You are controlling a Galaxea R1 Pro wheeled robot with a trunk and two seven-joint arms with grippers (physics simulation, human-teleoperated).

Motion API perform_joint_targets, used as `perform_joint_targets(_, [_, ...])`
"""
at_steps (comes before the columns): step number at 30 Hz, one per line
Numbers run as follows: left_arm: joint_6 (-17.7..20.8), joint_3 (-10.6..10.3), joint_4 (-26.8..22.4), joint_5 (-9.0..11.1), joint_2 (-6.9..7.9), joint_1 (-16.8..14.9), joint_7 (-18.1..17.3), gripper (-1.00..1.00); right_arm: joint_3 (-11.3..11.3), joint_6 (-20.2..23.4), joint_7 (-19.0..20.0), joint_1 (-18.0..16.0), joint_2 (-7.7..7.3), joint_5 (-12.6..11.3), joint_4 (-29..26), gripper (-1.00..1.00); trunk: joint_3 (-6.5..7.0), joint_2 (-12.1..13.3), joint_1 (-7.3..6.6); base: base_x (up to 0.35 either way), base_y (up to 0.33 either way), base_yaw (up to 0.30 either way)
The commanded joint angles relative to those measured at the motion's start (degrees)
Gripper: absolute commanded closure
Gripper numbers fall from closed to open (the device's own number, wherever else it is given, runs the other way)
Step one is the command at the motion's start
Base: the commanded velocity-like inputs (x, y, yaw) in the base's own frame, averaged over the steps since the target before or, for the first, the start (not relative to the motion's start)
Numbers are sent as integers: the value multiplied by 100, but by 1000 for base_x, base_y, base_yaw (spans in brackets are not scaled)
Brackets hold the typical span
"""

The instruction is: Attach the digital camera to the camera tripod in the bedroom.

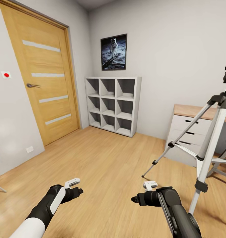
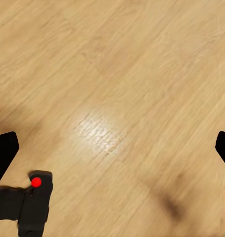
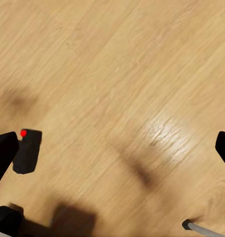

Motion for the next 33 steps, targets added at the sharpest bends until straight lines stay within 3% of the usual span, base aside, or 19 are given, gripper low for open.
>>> perform_joint_targets(1, [26,2,-10,64,0,-2,48,-100,-15,19,62,-4,6,57,-5,-100,-25,-44,22,0,0,0])
perform_joint_targets(10, [35,6,-14,72,-14,-2,48,-100,-47,15,81,-4,-2,53,-27,-100,-186,-405,219,0,0,0])
perform_joint_targets(15, [29,6,-15,72,-17,-2,48,-100,-202,15,90,-4,5,51,-130,-100,-276,-606,329,0,0,0])
perform_joint_targets(33, [26,32,-15,58,-24,-1,57,-100,-288,19,103,-4,6,32,-172,-100,-599,-1328,725,0,0,0])
